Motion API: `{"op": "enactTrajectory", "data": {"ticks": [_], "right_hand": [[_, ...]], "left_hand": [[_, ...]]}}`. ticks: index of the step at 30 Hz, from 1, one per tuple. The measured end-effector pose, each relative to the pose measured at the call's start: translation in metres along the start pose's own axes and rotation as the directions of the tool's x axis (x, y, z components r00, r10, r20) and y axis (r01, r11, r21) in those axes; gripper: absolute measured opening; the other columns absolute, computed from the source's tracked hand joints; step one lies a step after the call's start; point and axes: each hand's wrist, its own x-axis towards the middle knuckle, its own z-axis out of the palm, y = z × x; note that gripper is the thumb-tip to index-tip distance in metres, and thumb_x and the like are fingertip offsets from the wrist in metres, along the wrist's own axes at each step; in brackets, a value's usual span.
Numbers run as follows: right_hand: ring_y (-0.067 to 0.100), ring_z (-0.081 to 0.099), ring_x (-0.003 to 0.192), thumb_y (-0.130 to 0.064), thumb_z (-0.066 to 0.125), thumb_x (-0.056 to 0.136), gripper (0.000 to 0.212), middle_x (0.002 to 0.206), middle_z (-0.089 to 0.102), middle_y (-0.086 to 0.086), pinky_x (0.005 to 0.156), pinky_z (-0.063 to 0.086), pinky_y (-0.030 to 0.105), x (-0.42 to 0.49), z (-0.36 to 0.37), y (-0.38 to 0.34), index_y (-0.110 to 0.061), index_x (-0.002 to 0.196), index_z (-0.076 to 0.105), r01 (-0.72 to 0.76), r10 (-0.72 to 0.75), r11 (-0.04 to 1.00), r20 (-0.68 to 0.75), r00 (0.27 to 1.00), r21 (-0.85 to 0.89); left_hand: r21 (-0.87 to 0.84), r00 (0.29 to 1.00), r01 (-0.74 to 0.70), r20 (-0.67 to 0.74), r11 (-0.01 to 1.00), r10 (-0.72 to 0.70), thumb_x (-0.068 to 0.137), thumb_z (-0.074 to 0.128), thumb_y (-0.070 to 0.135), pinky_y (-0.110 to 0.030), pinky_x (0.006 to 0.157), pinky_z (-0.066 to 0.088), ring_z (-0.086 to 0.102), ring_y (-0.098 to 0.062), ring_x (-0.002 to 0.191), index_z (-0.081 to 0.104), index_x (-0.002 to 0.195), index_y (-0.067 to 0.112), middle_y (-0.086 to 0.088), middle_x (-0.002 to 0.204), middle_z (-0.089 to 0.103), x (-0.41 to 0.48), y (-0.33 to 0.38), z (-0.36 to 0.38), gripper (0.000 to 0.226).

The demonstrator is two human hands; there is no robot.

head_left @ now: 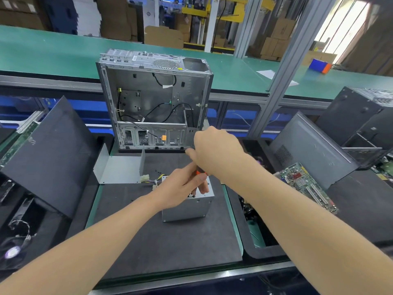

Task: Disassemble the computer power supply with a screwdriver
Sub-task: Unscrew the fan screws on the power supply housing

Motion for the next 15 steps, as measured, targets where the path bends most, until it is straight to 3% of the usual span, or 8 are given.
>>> {"op": "enactTrajectory", "data": {"ticks": [2, 4, 7, 9, 13, 15], "right_hand": [[0.020, 0.043, 0.057, -0.029, 0.054, 0.102, 0.022, 0.081, 0.051, 0.006, 0.048, 0.031, 0.027, 0.003, -0.005, 0.006, -0.012, 0.089, 0.052, 0.077, -0.079, 0.996, 0.037, 0.996, 0.048], [0.019, 0.050, 0.063, -0.030, 0.057, 0.100, 0.019, 0.085, 0.054, 0.006, 0.048, 0.035, 0.029, 0.004, -0.010, 0.013, -0.013, 0.093, 0.057, 0.200, -0.209, 0.975, 0.088, 0.974, 0.096], [0.024, 0.060, 0.088, -0.030, 0.061, 0.097, 0.011, 0.090, 0.058, -0.001, 0.068, 0.054, 0.040, 0.002, -0.017, 0.023, -0.019, 0.096, 0.059, 0.382, -0.404, 0.911, 0.158, 0.901, 0.154], [0.020, 0.059, 0.095, -0.024, 0.068, 0.093, 0.006, 0.094, 0.059, -0.006, 0.078, 0.055, 0.042, 0.002, -0.023, 0.028, -0.022, 0.095, 0.062, 0.457, -0.485, 0.872, 0.175, 0.857, 0.179], [0.015, 0.063, 0.090, 0.003, 0.068, 0.077, 0.025, 0.090, 0.068, -0.007, 0.076, 0.056, 0.035, 0.007, -0.032, 0.030, -0.021, 0.085, 0.071, 0.554, -0.577, 0.816, 0.219, 0.786, 0.161], [0.013, 0.062, 0.087, 0.005, 0.066, 0.077, 0.028, 0.088, 0.069, -0.008, 0.079, 0.056, 0.038, 0.007, -0.033, 0.029, -0.022, 0.085, 0.071, 0.564, -0.590, 0.807, 0.204, 0.781, 0.174]], "left_hand": [[-0.022, 1.000, -0.006, -0.005, 1.000, 0.006, 0.113, 0.042, 0.035, -0.018, 0.072, 0.052, 0.066, -0.011, 0.074, 0.053, 0.110, 0.032, 0.011, 0.096, 0.077, 0.000, -0.001, -0.002, 0.012], [-0.040, 1.000, -0.008, -0.007, 0.999, 0.008, 0.112, 0.042, 0.036, -0.019, 0.074, 0.053, 0.068, -0.016, 0.077, 0.052, 0.112, 0.035, 0.011, 0.097, 0.077, -0.001, -0.003, -0.003, 0.010], [-0.045, 1.000, -0.028, 0.001, 0.999, 0.028, 0.113, 0.042, 0.035, -0.031, 0.080, 0.057, 0.069, -0.021, 0.079, 0.051, 0.117, 0.039, 0.009, 0.096, 0.077, -0.001, -0.007, -0.003, 0.011], [-0.062, 1.000, -0.018, 0.001, 0.998, 0.019, 0.112, 0.042, 0.039, -0.039, 0.083, 0.059, 0.070, -0.023, 0.081, 0.053, 0.122, 0.037, 0.007, 0.098, 0.078, 0.000, -0.009, -0.003, 0.014], [-0.054, 1.000, -0.008, -0.003, 0.998, 0.008, 0.110, 0.043, 0.048, -0.031, 0.083, 0.058, 0.072, -0.017, 0.080, 0.055, 0.118, 0.041, 0.008, 0.100, 0.078, -0.001, -0.010, -0.003, 0.016], [-0.047, 1.000, -0.003, -0.008, 0.999, 0.003, 0.110, 0.043, 0.050, -0.031, 0.082, 0.059, 0.073, -0.016, 0.080, 0.055, 0.115, 0.040, 0.010, 0.099, 0.078, -0.002, -0.010, -0.003, 0.016]]}}
